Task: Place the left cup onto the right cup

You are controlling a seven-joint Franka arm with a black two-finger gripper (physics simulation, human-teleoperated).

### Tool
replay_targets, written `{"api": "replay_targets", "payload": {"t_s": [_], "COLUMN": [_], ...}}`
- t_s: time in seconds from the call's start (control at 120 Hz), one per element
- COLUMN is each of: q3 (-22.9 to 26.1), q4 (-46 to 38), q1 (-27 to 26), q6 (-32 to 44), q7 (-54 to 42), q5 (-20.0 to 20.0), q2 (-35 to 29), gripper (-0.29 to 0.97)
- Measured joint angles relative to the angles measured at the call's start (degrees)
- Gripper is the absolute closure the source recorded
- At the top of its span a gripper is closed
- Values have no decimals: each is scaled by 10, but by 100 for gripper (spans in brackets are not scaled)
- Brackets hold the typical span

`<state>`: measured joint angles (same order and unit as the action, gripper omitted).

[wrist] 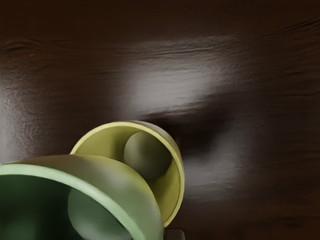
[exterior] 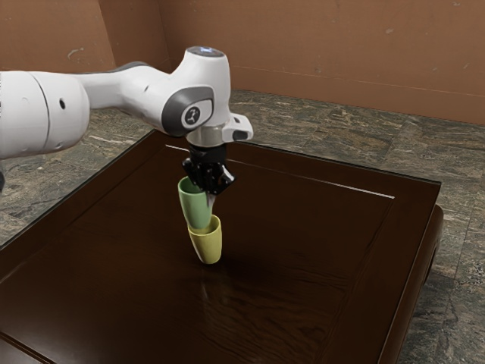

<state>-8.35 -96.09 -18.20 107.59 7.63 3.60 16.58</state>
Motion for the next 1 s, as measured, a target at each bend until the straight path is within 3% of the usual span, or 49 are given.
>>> {"api": "replay_targets", "payload": {"t_s": [0.467, 0.825, 1.0], "q3": [10, 9, 11], "q4": [32, 32, 32], "q1": [13, 18, 18], "q6": [4, 4, 3], "q7": [1, 2, 2], "q5": [0, -35, -42], "q2": [38, 46, 40], "gripper": [77, 26, 11]}}
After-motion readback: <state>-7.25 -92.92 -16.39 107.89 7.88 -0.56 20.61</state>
